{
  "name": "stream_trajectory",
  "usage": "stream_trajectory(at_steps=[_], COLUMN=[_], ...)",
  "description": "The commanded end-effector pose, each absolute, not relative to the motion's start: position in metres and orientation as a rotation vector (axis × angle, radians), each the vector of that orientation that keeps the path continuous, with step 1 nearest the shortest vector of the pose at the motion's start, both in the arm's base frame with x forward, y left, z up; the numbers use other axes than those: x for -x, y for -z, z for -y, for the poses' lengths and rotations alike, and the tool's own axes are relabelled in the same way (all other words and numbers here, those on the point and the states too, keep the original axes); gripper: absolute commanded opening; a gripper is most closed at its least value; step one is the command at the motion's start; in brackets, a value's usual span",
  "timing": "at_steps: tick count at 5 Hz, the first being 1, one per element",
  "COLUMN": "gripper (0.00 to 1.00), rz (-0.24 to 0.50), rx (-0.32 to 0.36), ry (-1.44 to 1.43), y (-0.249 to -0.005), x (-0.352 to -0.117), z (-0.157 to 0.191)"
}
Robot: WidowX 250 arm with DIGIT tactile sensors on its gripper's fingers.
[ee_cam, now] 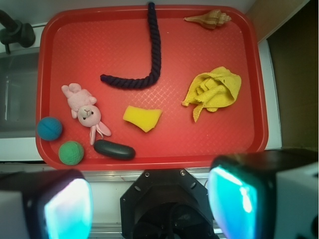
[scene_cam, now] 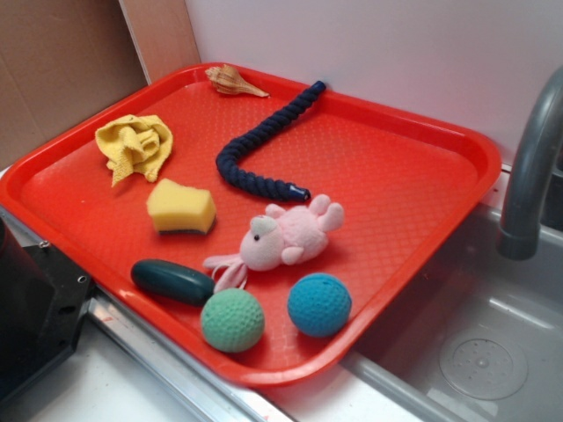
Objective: Grab the yellow cloth.
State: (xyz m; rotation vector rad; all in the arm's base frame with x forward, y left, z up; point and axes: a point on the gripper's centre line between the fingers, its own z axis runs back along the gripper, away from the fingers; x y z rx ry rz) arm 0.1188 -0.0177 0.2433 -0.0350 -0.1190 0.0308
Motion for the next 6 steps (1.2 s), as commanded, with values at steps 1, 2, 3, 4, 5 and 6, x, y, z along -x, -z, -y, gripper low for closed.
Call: stream_trajectory(at_steps=[1,2,3,4,5,6], gripper=[1.0,1.0,1.0,1.0,1.0,1.0], rz=[0.119,0.08,0.146,0.205,0.26,0.197], rx=[0.035,0.013,0.027,0.015,-0.061,-0.026], ry=[-0.031,-0.275,-0.492,-0.669,-0.729,-0.723], y=[-0.243,-0.194,-0.168,-0.134,-0.112,-0.07], x=[-0.119,-0.131,-0.156,-0.181,-0.199,-0.21], z=[0.018,-0.032,-0.084,-0.113,-0.118,-0.121])
